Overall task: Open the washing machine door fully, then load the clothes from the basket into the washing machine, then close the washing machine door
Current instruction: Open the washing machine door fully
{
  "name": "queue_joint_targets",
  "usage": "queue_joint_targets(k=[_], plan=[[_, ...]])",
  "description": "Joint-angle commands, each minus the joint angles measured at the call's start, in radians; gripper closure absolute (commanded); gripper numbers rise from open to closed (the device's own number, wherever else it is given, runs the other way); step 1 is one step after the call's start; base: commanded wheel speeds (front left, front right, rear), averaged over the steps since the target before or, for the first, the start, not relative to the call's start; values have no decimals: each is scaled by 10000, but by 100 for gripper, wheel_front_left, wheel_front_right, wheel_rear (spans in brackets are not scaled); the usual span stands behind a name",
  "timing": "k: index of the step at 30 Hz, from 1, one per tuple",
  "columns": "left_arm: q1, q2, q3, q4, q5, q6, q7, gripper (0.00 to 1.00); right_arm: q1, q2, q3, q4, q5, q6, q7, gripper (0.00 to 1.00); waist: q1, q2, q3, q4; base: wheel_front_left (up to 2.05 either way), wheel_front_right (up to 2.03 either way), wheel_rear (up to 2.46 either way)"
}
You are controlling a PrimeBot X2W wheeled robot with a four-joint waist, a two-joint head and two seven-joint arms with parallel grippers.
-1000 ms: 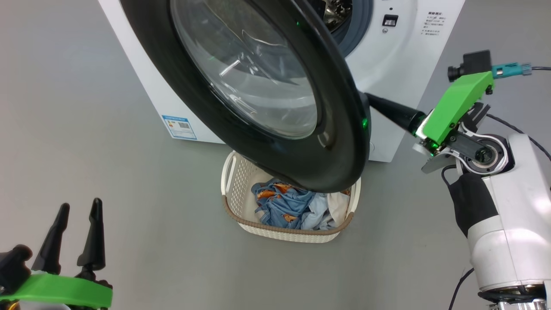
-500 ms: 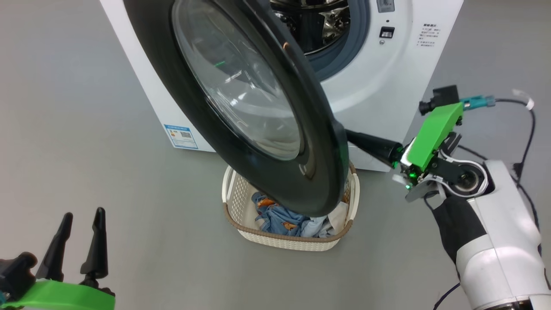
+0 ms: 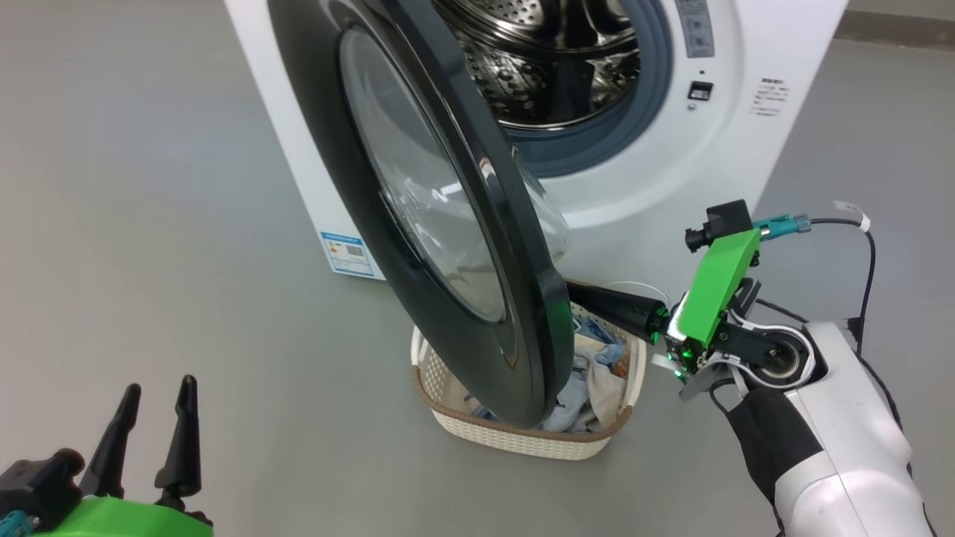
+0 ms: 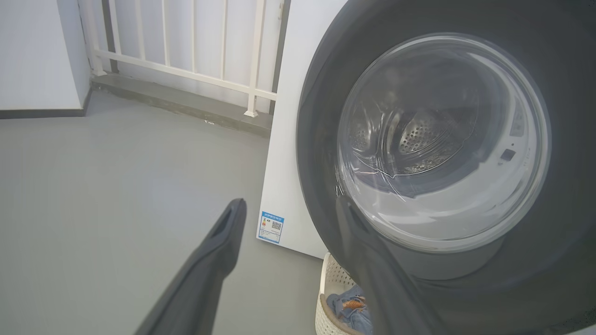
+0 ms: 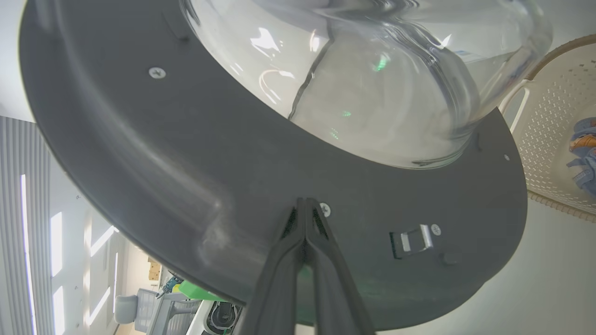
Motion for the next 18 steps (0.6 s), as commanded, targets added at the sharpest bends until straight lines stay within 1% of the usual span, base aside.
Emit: queue_joint_targets(k=[1, 8, 12, 18], plan=[[-208, 229, 370, -154, 138, -15, -65, 0, 50, 226, 285, -420, 238, 16, 56, 100, 0, 0, -129, 257, 0, 0, 0], [-224, 192, 367, -60, 238, -15, -65, 0, 307, 226, 557, -734, 582, 16, -72, 100, 0, 0, -263, 736, 0, 0, 0], [-256, 145, 285, -1, 322, -15, -65, 0, 511, 226, 826, -975, 860, 16, -123, 100, 0, 0, -386, 1163, 0, 0, 0], [-321, 143, 264, 65, 369, -15, -65, 0, 582, 226, 1016, -972, 1029, 16, -185, 100, 0, 0, -405, 1704, 0, 0, 0]])
